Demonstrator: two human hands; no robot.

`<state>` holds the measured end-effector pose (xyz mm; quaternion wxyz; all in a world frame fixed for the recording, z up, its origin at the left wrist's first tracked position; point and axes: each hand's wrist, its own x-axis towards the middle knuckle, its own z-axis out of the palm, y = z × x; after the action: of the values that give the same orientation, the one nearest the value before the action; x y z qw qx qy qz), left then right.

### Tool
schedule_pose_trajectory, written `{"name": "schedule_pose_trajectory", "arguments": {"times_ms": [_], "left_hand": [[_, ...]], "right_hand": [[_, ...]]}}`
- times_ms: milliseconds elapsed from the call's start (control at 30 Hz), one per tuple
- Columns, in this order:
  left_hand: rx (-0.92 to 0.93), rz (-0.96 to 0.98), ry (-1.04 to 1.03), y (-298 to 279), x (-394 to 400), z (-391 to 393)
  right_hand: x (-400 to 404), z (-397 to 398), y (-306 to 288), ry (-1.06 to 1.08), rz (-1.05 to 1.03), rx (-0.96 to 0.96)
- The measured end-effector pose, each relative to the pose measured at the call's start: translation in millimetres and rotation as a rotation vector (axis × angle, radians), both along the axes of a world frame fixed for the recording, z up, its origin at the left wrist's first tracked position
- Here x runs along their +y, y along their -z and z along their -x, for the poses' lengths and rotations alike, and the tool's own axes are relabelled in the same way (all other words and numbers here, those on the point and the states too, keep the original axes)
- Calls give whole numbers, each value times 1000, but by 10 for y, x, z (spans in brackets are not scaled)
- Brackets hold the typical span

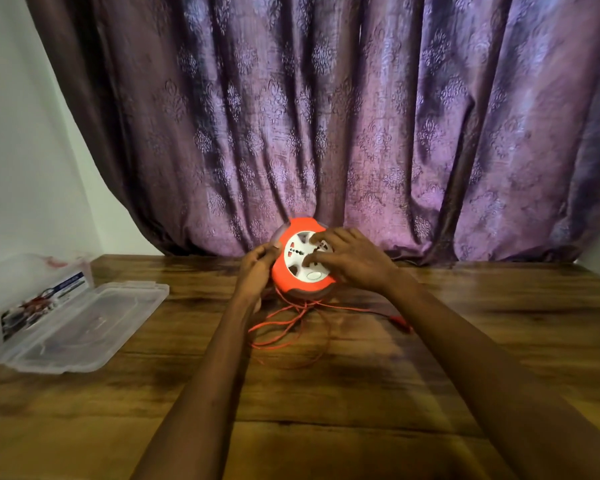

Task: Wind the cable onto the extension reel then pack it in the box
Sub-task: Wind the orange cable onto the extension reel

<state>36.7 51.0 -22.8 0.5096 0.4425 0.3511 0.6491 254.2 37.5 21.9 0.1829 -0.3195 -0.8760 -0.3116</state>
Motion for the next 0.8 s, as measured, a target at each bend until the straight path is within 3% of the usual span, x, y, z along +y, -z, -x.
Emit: {"name": "schedule_pose_trajectory", "arguments": {"times_ms": [200, 300, 400, 500, 567, 633, 700, 800], "left_hand": [[166, 24, 90, -33, -71, 49], [197, -7, 67, -65, -127, -3], [183, -21, 65, -74, -126, -93], [148, -38, 64, -73, -132, -181], [152, -53, 50, -55, -134, -199], [162, -64, 36, -25, -118, -191], [172, -77, -8, 4, -83, -157], [160, -74, -39, 0, -63, -85]], "right_hand": [[-54, 96, -24, 55, -123, -311], [-39, 102, -94, 139, -202, -305], [-34, 162, -139, 367, -62, 5], [-5, 363, -158, 589, 240, 554], [-24, 436, -247, 540, 632, 980], [10, 409, -234, 420, 931, 1241], [50, 378, -153, 351, 984, 1269], [93, 313, -69, 407, 758, 984]]}}
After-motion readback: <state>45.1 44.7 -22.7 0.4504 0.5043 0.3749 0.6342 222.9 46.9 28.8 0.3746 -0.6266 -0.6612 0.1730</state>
